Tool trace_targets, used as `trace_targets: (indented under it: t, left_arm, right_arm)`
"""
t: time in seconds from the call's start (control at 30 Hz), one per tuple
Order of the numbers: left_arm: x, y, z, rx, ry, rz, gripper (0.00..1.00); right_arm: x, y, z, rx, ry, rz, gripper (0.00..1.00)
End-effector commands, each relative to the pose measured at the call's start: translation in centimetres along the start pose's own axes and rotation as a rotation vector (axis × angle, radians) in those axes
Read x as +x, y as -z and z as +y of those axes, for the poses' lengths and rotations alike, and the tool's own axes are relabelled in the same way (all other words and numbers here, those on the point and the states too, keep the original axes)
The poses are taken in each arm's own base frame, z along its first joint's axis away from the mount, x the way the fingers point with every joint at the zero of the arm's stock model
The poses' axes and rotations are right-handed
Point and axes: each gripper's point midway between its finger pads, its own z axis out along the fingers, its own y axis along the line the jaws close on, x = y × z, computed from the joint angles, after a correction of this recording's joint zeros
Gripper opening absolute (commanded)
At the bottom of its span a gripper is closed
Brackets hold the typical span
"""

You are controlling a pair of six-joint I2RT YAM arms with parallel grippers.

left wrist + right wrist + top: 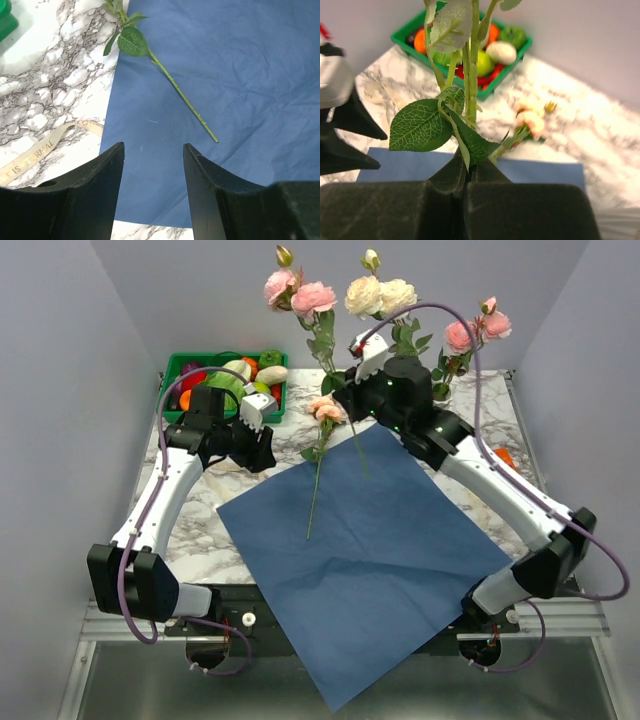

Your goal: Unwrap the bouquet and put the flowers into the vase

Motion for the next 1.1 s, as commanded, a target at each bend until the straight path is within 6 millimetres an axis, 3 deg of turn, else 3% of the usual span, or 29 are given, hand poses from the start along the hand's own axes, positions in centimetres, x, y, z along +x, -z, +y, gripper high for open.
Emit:
trace_targets:
  t: [0.0,0.07,0.13,0.17,0.23,0.27,0.33,0.37,0.47,0.57,0.8,1.07]
  left_arm:
    - [-1.8,0.3,0.1,0.017,0.012,-0.048,0.59]
    - [-1.7,0.1,0.2,0.024,0.021,-0.043,0.59]
    - [-1.9,0.1,0.3,0.024,0.022,-0.046,0.59]
    - [-2.0,0.1,0.3,0.022,0.024,-0.047,0.59]
    - [-1.9,0.1,0.3,0.023,0.025,-0.044,0.59]
    - [-1.9,0.1,0.3,0.025,0.025,-0.042,0.59]
    - [-1.7,0.1,0.4,0.022,0.024,-0.037,0.59]
    - [-1.7,0.1,0.3,0.022,0.023,-0.038,0.6]
    - [-1.6,0.2,0.2,0.022,0.014,-0.037,0.6]
    - [-1.6,0.2,0.3,0.023,0.01,-0.035,0.6]
    - [-2.0,0.3,0.3,0.027,0.003,-0.031,0.6]
    - [-1.5,0.3,0.3,0.031,-0.006,-0.02,0.6]
  right_arm:
    - [-6.7,3.3,0.1,-0.024,0.197,-0.253,0.01]
    - [-11.0,6.1,-0.5,0.021,0.227,-0.396,0.01]
    - [-14.5,8.5,-2.7,0.152,0.244,-0.508,0.01]
    - [-17.2,10.7,-4.3,0.23,0.234,-0.607,0.01]
    - [-18.8,12.7,-7.7,0.381,0.207,-0.686,0.01]
    - [-20.0,14.3,-10.4,0.465,0.188,-0.748,0.01]
    - [-20.2,15.1,-13.6,0.544,0.134,-0.765,0.01]
    - [-20.1,15.9,-16.0,0.606,0.127,-0.776,0.01]
    - [-18.9,16.2,-19.1,0.665,0.115,-0.8,0.01]
    - [-17.6,15.2,-20.9,0.68,0.101,-0.782,0.01]
    - [-14.8,12.6,-23.1,0.713,0.111,-0.731,0.01]
    - [-12.5,11.6,-23.9,0.743,0.18,-0.727,0.01]
